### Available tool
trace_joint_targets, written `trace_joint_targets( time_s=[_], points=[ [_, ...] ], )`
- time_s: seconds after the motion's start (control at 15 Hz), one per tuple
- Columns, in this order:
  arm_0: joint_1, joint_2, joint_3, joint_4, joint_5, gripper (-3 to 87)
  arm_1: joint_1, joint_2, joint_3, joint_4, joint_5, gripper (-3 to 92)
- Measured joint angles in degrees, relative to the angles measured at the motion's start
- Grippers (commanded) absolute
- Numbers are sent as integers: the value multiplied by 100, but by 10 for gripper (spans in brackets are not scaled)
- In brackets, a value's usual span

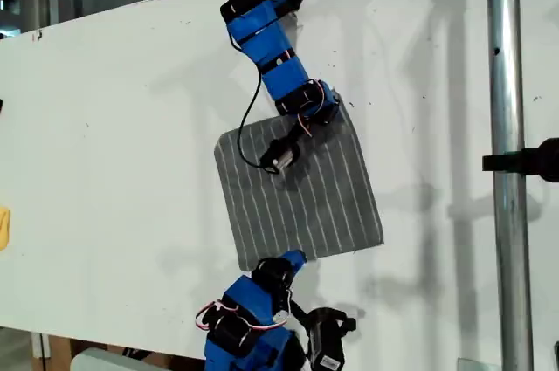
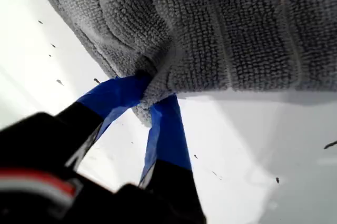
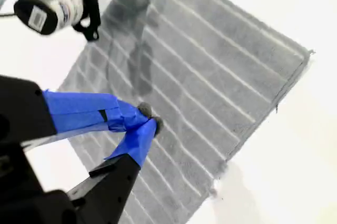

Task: Grasp corners of a towel and fold twice.

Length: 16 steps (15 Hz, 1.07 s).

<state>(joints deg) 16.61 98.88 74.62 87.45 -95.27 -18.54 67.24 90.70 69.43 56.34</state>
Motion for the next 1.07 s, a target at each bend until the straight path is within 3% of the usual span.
trace_joint_targets(
  time_s=[0.13,0.4,0.67,1.07],
  points=[
    [132,35,-237,-149,1169,189,0,0,0,0,0,-2],
    [211,18,-246,-176,2250,262,0,0,0,0,0,-2],
    [334,-1292,-519,-167,2013,275,-9,0,0,0,0,-2],
    [923,-3208,-545,-729,633,275,-9,0,0,0,18,-2]
  ],
)
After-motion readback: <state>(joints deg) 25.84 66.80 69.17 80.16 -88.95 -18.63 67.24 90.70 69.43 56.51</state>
